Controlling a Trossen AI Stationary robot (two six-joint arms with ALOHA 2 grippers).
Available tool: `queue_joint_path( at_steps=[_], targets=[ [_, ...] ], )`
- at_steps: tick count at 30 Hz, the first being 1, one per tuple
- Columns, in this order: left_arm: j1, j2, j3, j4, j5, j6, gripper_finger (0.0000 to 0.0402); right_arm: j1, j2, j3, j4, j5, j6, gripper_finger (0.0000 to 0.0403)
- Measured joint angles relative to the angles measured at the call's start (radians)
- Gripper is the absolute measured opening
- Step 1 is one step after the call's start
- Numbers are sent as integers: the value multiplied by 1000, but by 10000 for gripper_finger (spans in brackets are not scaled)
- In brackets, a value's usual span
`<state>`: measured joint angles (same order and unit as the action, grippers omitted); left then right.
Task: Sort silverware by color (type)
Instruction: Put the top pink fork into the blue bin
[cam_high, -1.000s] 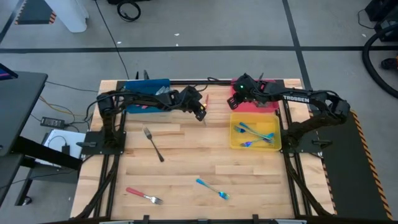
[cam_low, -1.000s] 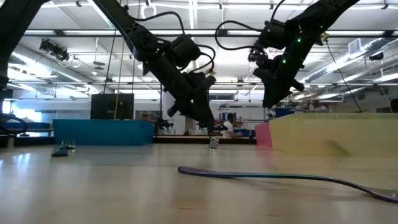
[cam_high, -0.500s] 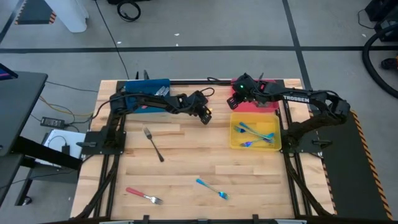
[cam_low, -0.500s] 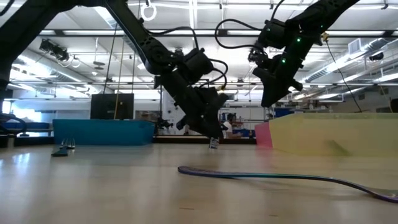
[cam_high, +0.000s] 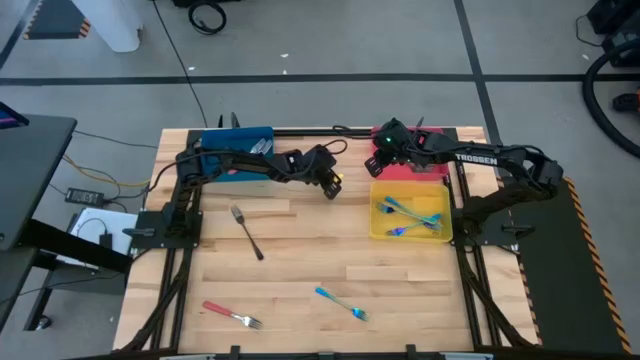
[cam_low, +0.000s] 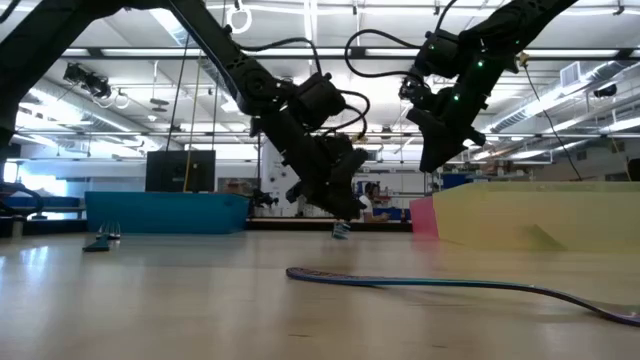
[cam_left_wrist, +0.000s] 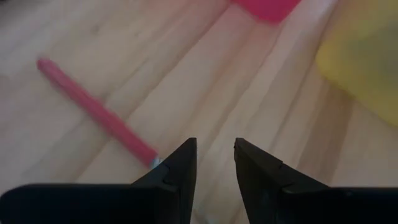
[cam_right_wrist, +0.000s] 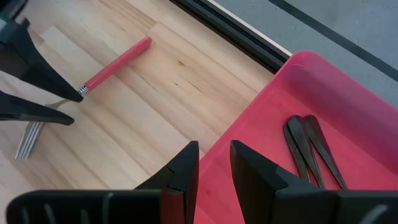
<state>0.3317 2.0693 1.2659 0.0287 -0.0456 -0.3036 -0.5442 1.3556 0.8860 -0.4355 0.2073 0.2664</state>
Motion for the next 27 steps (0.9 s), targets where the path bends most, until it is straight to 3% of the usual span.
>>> queue_joint_path(
  at_steps=[9, 27],
  targets=[
    [8, -8, 69, -191, -126, 25, 114, 0, 0, 0, -22, -3, 0, 99],
    [11, -4, 69, -223, -83, -24, 114, 0, 0, 0, -29, -2, 0, 99]
  ],
)
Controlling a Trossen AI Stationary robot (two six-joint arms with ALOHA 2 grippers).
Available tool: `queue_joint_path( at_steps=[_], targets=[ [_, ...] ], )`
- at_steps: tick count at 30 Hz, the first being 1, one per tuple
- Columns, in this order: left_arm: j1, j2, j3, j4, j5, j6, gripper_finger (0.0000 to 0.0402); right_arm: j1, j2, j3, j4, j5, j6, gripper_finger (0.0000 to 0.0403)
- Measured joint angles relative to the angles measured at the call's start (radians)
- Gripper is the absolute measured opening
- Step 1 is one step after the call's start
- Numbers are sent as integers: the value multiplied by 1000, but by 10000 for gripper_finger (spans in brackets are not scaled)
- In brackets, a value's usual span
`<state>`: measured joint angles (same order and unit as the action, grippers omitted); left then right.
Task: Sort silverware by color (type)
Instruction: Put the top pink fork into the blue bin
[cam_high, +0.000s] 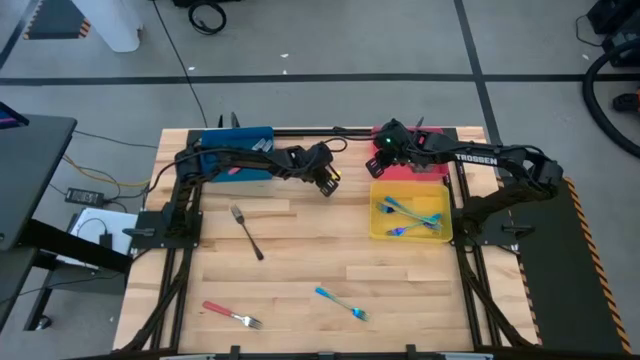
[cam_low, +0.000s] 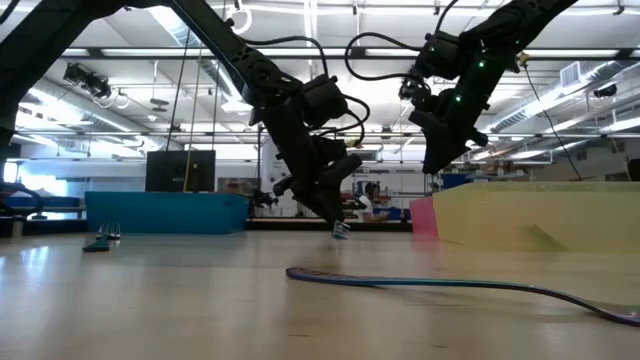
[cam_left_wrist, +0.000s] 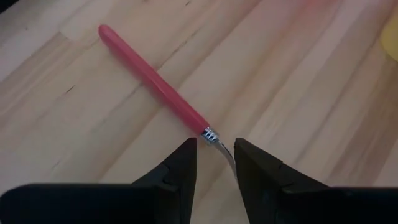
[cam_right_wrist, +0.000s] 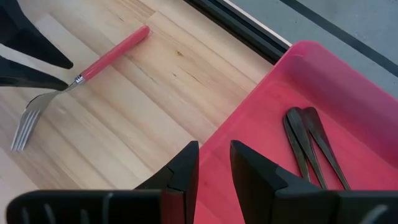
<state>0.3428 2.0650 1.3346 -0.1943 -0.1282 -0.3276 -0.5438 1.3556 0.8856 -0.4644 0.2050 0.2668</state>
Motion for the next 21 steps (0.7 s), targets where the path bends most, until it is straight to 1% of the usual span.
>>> queue_joint_path(
  at_steps=[11, 13, 17, 21],
  targets=[
    [6, 63, 6, 36, 6, -4, 114, 2, 0, 0, 5, 1, 0, 99],
    [10, 64, 5, 33, 6, 17, 111, 4, 0, 0, 7, 0, 0, 99],
    [17, 64, 5, 19, 0, 57, 87, 5, 0, 0, 7, 3, -5, 99],
    [19, 67, 3, -2, -6, 103, 42, 5, 0, 0, 6, 4, -6, 99]
  ],
)
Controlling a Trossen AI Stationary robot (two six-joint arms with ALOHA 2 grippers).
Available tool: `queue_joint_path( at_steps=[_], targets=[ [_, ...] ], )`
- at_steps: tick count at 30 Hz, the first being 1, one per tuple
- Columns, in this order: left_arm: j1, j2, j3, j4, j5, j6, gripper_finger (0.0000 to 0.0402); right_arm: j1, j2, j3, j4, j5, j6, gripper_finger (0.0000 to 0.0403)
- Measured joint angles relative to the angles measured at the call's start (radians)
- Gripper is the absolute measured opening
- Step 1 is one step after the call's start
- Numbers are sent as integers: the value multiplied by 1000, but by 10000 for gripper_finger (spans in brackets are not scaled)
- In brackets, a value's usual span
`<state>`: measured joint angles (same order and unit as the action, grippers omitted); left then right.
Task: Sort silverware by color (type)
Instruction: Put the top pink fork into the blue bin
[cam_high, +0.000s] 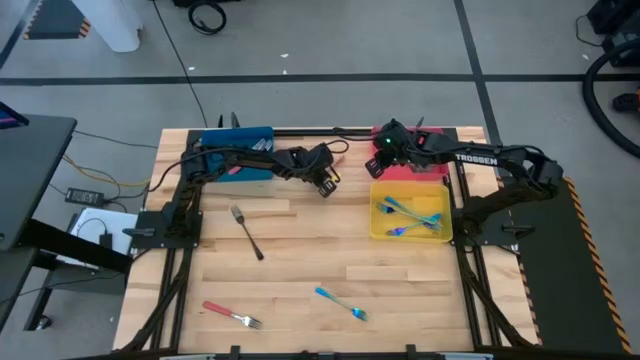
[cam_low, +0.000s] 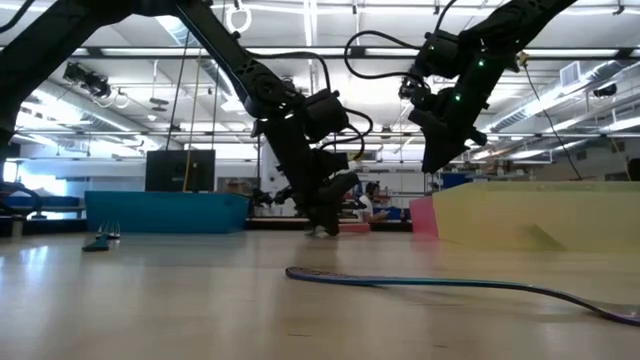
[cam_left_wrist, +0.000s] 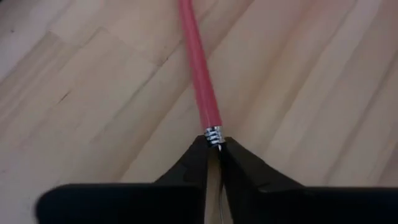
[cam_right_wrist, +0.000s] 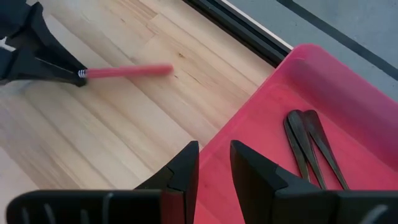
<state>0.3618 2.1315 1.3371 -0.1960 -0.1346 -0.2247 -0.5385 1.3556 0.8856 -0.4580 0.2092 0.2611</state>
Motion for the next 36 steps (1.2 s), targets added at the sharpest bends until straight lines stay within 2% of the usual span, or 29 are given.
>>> queue_joint_path(
  at_steps=[3, 11, 22, 25, 31, 36],
  targets=[
    [0, 0, 0, -7, -3, 33, 13, 0, 0, 0, -1, 0, -2, 99],
    [0, -38, -5, -49, 9, 159, 9, 0, 0, 0, -8, -1, -2, 99],
    [41, -319, -5, -350, 1, 317, 9, 0, 0, 0, -20, -1, -2, 99],
    [84, -397, -3, -429, -3, 367, 9, 3, 0, 0, -25, -1, -2, 99],
    [224, -517, -2, -627, -25, 360, 10, 28, 0, -1, -43, -1, -2, 99],
    [340, -533, -5, -765, -22, 360, 10, 47, 0, -1, -45, -1, -2, 99]
  ],
)
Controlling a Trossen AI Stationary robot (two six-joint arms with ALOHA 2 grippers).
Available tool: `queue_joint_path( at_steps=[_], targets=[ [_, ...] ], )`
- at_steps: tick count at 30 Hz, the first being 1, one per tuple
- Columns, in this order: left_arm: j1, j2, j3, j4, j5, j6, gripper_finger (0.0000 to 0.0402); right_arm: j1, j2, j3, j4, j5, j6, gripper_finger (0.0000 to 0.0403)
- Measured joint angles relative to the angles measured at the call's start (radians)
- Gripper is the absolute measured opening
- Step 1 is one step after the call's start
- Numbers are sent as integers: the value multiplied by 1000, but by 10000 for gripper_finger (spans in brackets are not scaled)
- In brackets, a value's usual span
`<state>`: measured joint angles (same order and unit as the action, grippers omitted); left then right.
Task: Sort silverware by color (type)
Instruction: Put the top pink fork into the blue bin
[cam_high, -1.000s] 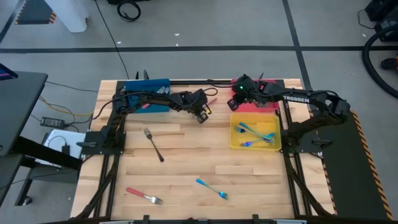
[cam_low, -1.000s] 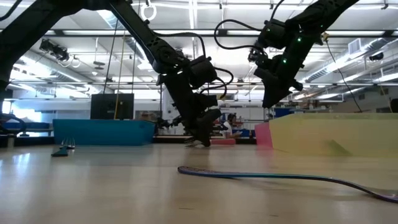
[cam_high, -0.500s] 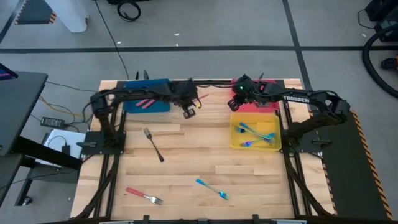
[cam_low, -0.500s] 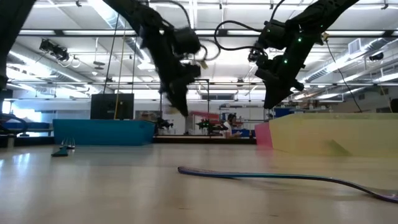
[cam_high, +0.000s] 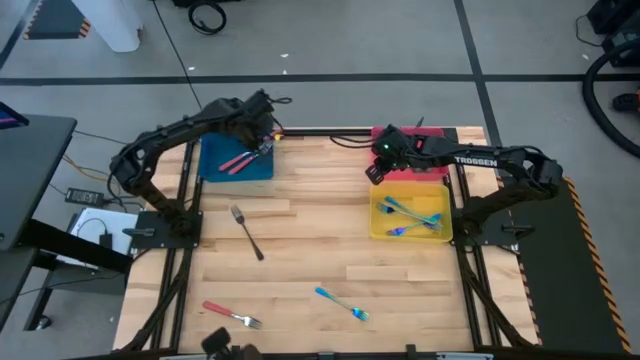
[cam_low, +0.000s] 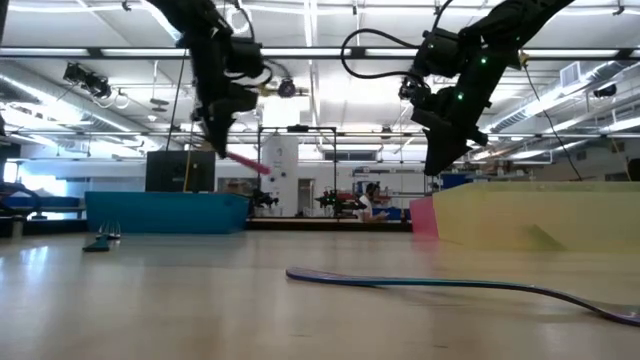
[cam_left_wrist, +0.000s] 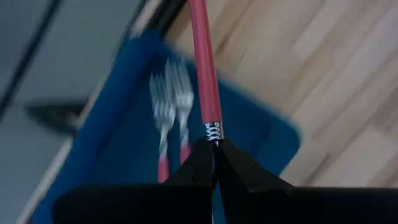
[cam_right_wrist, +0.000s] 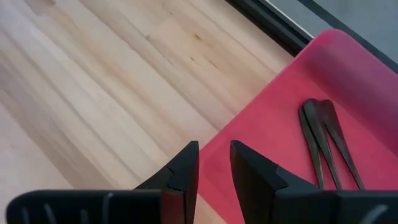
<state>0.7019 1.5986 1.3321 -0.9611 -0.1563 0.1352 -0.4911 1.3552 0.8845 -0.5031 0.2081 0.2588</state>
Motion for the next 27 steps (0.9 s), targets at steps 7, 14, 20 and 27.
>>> queue_joint_path(
  at_steps=[7, 14, 20, 27],
  targets=[
    [111, -18, -105, -10, 0, 0, 10, 18, 0, 0, -9, 2, 0, 99],
    [180, -24, -252, 82, 2, 7, 11, 28, 0, 0, -8, 6, 4, 99],
    [212, -24, -385, 226, 3, 8, 14, 37, 0, 0, -8, 6, 11, 99],
    [212, -24, -433, 256, 0, 8, 43, 37, 0, 0, 15, 8, 10, 99]
  ],
)
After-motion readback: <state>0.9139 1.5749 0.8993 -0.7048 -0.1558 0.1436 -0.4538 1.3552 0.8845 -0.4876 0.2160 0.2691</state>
